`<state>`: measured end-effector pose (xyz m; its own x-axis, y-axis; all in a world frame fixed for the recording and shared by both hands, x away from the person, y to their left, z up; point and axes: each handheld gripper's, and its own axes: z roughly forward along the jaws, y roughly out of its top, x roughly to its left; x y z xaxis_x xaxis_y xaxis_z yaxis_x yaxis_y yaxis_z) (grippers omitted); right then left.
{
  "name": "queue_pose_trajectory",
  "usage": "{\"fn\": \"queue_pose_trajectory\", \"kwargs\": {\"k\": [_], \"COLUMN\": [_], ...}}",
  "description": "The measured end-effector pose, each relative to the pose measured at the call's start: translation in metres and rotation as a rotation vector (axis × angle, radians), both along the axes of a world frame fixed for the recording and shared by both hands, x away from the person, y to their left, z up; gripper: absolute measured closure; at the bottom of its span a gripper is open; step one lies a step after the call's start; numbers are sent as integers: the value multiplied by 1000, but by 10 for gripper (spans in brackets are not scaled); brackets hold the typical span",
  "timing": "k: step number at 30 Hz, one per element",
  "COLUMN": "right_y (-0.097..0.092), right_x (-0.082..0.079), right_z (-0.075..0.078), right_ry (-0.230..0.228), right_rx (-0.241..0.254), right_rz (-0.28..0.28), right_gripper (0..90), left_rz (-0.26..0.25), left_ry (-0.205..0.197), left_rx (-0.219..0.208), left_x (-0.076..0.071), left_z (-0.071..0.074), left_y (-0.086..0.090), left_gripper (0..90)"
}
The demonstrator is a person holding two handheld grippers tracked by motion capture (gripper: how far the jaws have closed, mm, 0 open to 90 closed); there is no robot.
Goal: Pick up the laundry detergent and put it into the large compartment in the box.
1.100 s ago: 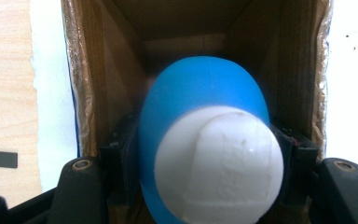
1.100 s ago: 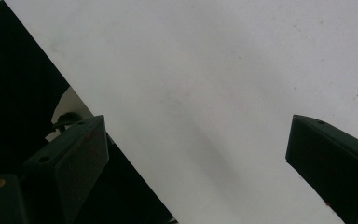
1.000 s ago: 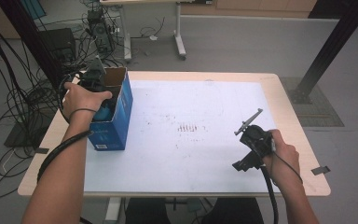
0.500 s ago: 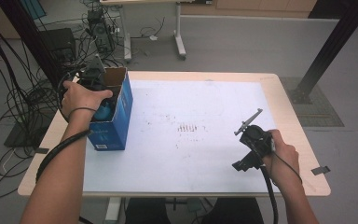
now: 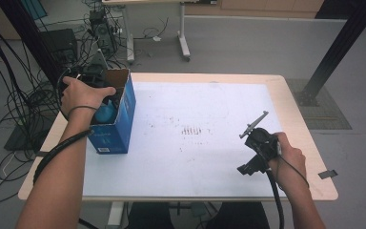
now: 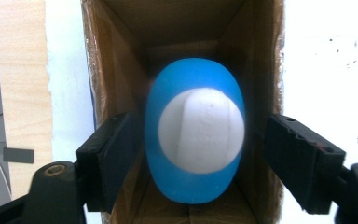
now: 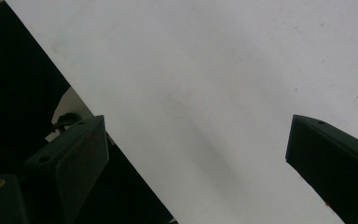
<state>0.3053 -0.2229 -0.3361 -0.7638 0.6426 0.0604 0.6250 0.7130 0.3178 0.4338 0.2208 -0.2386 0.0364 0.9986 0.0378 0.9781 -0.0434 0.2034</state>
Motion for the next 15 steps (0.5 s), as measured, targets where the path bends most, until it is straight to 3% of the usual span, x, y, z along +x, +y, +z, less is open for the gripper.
{"fn": "queue_pose_trajectory", "kwargs": {"k": [15], "right_y": [3], "right_x": [2], "right_z": [1], "right_ry": [-3], "right_rx": [1], "right_rz": [14], "right_gripper": [54], "left_rz": [-41], "left_ry": [-1], "left_rx": [2], "left_x": [-7], "left_z": [30], "left_y": [-8], "left_gripper": [123]}}
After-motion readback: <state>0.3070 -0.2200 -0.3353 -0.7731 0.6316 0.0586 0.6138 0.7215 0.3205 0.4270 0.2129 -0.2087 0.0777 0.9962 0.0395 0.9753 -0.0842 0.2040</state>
